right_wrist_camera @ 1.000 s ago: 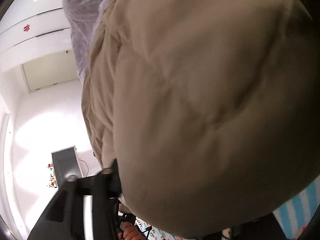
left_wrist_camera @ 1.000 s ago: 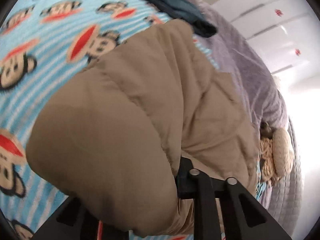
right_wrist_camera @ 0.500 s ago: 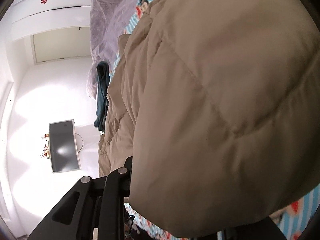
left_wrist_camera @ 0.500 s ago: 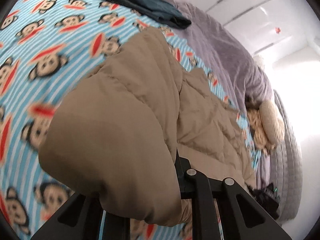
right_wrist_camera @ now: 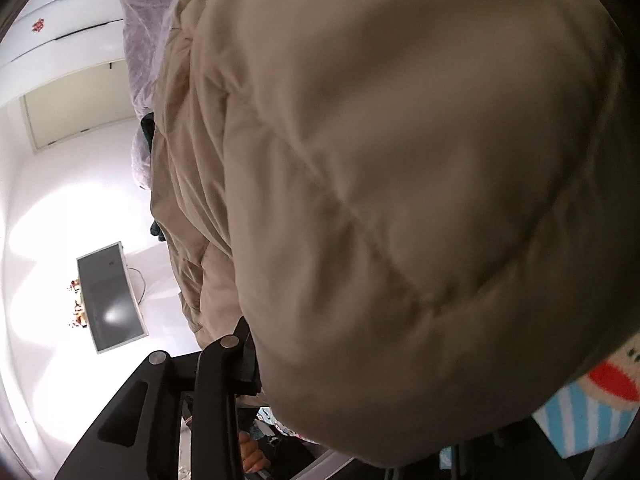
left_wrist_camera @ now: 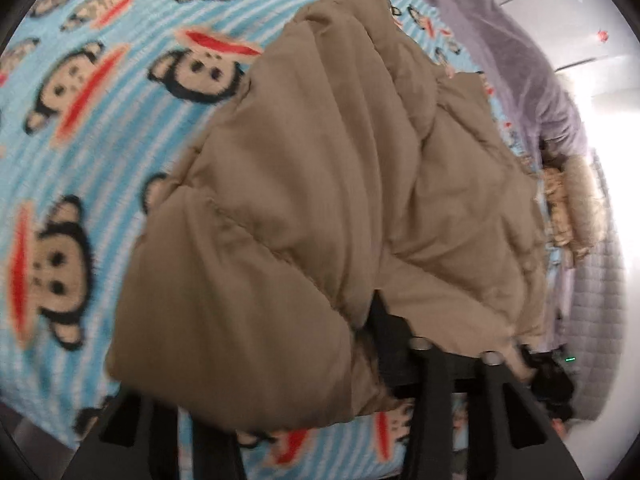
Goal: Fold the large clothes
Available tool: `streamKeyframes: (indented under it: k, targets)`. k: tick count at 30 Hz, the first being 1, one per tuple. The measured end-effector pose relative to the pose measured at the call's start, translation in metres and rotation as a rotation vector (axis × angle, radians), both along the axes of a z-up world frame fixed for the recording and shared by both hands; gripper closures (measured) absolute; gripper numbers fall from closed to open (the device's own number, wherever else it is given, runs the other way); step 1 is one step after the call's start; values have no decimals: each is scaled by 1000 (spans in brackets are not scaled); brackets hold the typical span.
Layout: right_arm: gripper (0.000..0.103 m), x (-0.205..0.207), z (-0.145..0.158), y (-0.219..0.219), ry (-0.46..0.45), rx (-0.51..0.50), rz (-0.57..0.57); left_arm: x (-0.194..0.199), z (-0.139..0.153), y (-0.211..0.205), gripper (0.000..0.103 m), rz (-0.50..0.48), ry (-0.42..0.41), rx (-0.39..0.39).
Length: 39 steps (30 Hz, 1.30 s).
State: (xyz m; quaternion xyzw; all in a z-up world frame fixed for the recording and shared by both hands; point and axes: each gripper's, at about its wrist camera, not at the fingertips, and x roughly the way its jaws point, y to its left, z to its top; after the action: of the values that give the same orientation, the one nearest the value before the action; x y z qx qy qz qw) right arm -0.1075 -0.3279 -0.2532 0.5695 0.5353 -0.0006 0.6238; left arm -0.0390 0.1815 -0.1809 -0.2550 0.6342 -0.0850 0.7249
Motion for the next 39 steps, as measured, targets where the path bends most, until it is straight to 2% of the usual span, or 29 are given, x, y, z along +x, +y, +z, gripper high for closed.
streamKeyframes:
  k: [5, 9, 13, 18, 21, 22, 25, 28, 31, 33, 35, 39]
  targets:
    - [45, 9, 15, 3, 49, -79, 72, -10, 18, 3, 52, -44, 15, 72]
    - [42, 8, 29, 7, 82, -123, 131, -24, 37, 14, 52, -91, -2, 155]
    - [40, 18, 49, 17, 90, -169, 210, -35, 64, 35, 52, -75, -35, 233]
    - [40, 11, 79, 42, 55, -205, 357, -24, 95, 55, 52, -11, -118, 275]
    - [54, 17, 105, 44, -49, -219, 416, 3, 103, 42, 52, -35, -175, 288]
    - [62, 22, 115, 43, -78, -256, 429, 15, 103, 37, 52, -54, -194, 297]
    - [67, 45, 131, 35, -107, -424, 408, 57, 98, 10, 52, -109, -248, 351]
    - [68, 77, 130, 19, -73, -595, 357, 98, 80, -12, 52, -136, -250, 361]
    - [67, 104, 115, -7, -27, -700, 318, 125, 57, -31, 52, -153, -225, 414]
    - [67, 120, 100, -25, 28, -745, 301, 137, 41, -40, 52, -166, -209, 445]
    - [68, 126, 85, -42, 62, -748, 278, 146, 26, -42, 52, -171, -196, 458]
    - [69, 153, 62, -40, 98, -759, 266, 159, 11, -44, 50, -166, -185, 452]
